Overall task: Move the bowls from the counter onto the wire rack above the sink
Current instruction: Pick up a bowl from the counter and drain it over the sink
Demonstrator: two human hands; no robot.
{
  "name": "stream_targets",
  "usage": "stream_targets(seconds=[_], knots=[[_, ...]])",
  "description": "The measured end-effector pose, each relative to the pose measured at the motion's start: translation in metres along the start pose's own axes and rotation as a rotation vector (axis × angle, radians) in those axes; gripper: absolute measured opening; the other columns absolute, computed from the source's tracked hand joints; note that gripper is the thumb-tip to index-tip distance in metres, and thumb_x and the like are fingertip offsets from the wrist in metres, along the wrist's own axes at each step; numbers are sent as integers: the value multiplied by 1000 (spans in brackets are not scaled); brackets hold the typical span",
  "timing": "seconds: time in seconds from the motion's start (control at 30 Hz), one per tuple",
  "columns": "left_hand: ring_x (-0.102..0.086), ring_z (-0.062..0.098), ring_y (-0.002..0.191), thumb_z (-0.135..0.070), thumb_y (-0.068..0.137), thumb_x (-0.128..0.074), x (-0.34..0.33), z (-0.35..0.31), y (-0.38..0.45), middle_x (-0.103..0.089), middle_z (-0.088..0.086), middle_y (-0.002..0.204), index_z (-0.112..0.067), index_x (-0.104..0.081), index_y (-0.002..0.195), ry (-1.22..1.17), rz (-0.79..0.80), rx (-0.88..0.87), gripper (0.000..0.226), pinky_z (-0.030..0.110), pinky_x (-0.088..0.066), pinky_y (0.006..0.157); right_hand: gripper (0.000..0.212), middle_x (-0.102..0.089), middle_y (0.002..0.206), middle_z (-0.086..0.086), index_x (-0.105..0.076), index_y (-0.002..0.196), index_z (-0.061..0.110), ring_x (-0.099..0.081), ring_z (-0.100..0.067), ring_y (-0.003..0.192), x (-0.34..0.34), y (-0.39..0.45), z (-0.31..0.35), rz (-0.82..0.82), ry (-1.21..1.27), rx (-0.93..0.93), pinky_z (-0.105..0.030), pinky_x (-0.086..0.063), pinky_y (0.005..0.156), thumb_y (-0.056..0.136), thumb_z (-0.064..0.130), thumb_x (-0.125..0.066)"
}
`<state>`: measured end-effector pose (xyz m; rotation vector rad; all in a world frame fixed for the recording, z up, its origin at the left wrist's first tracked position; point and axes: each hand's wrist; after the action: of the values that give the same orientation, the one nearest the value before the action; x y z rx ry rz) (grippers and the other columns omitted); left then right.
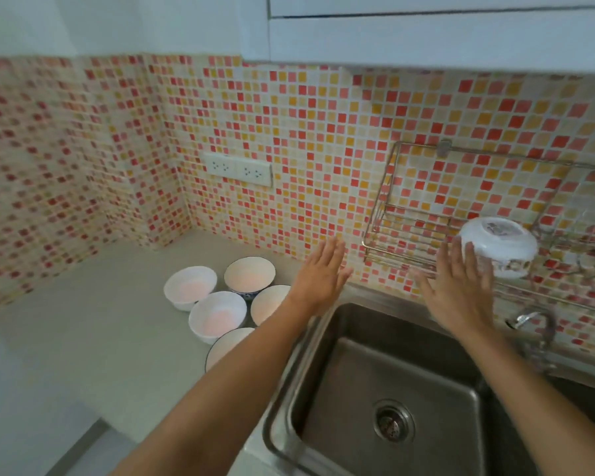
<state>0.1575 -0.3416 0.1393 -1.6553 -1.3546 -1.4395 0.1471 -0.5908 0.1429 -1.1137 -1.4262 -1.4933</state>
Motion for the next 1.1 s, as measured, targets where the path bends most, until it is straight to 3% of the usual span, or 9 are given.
stream_targets(seconds=[0.2, 0.3, 0.4, 0.53, 0.73, 0.97, 1.1], knots=[[13, 20, 146, -53, 97, -16, 18, 102, -31, 11, 0, 159, -21, 4, 151, -3, -70, 231, 65, 34, 10, 114, 86, 14, 160, -9, 5, 155, 16, 15, -29, 148, -3, 0, 115, 21, 95, 208, -51, 12, 117, 90, 71, -7], [5, 26, 147, -52, 97, -18, 23, 154, -50, 4, 7, 160, -18, -4, 151, -10, -55, 315, 66, 42, -2, 119, 85, 10, 163, -8, 1, 156, 16, 15, -25, 148, -21, -8, 180, 58, 207, 245, -45, 13, 117, 92, 70, -14], [-2, 29, 147, -50, 98, -18, 18, 219, -77, -5, 12, 159, -12, -13, 150, -12, -60, 398, 65, 41, -7, 119, 84, 10, 163, -6, 1, 156, 18, 12, -24, 150, -53, -22, 257, 184, 237, 303, -48, 6, 120, 92, 70, -13], [-12, 29, 145, -40, 100, -31, 1, 241, -105, -16, 15, 157, -7, -21, 148, -107, -67, 510, 59, 39, -12, 117, 84, -2, 164, -4, -8, 156, 18, 4, -25, 151, -78, -41, 295, 360, 257, 348, -48, 7, 119, 89, 69, -10], [-43, 32, 124, -28, 98, -40, -38, 281, -149, -42, 12, 139, -12, -38, 138, -220, -22, 619, 43, 45, -41, 97, 71, -20, 162, -4, -24, 153, 13, -1, -25, 151, -118, -53, 349, 488, 236, 403, -49, 5, 119, 99, 58, -23], [-55, 40, 113, -33, 96, -46, -63, 287, -149, -55, 19, 128, -12, -27, 142, -481, 72, 831, 55, 44, -43, 93, 71, -16, 163, -9, -24, 152, 10, -3, -26, 151, -145, -56, 377, 534, 175, 342, -49, 0, 120, 99, 57, -25], [-54, 45, 110, -11, 93, -44, -64, 286, -140, -56, 28, 123, -1, -32, 135, -511, 74, 892, 44, 44, -44, 89, 71, -13, 163, -9, -22, 153, 9, -2, -26, 151, -152, -57, 382, 537, 216, 303, -48, -1, 120, 99, 55, -27]])
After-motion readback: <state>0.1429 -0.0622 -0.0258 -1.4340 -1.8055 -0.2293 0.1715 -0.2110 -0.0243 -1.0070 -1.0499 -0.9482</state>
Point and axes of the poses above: each hand's wrist, its own y-axis towards the middle knuckle, its own x-axis out of the back of the hand, z = x × y
